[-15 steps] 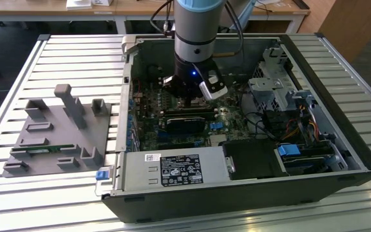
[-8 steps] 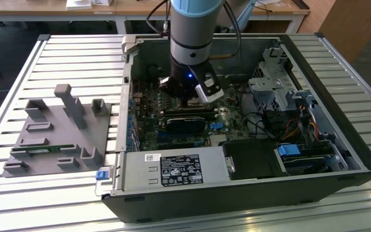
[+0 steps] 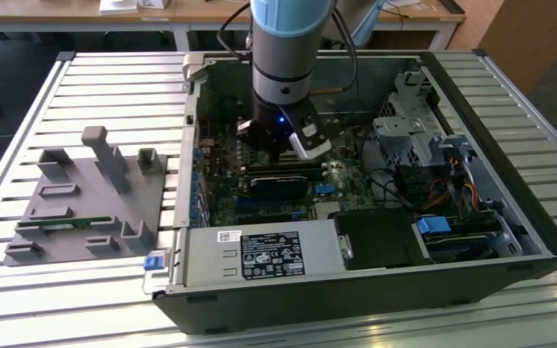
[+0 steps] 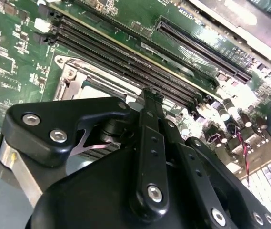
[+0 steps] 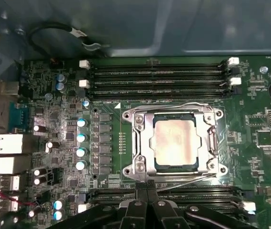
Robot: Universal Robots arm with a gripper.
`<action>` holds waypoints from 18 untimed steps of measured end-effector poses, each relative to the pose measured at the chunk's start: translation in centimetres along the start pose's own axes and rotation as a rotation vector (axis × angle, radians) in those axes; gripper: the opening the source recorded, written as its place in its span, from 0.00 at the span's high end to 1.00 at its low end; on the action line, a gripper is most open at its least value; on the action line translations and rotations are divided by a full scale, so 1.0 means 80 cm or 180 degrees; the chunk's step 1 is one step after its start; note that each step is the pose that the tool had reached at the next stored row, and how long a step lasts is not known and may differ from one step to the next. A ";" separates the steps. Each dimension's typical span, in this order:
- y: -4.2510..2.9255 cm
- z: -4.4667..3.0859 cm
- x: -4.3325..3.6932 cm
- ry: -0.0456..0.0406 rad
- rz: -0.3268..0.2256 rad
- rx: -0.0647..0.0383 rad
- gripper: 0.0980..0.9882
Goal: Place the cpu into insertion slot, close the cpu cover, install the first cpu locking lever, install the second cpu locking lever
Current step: 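Install the second cpu locking lever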
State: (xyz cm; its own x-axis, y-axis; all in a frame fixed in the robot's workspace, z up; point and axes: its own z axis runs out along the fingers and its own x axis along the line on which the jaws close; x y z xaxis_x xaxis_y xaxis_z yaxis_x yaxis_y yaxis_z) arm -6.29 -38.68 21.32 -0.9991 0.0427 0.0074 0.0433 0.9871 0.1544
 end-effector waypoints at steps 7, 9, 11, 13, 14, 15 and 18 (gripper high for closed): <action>-0.0077 0.0027 0.004 0.0002 0.0000 -0.0135 0.99; -0.0094 0.0025 0.005 0.0002 0.0000 -0.0138 0.99; -0.0115 0.0022 0.007 0.0001 -0.0001 -0.0144 0.99; -0.0135 0.0020 0.007 0.0001 -0.0001 -0.0146 0.99; -0.0148 0.0019 0.007 0.0001 -0.0001 -0.0150 0.99; -0.0162 0.0018 0.007 0.0001 -0.0001 -0.0153 0.99; -0.0193 0.0018 0.007 0.0002 -0.0001 -0.0163 0.99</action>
State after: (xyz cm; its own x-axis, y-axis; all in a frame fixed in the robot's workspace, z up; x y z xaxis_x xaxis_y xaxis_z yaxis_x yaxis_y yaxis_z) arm -6.95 -40.15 20.95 -0.9991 0.0424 0.0079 0.0431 0.9778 0.2049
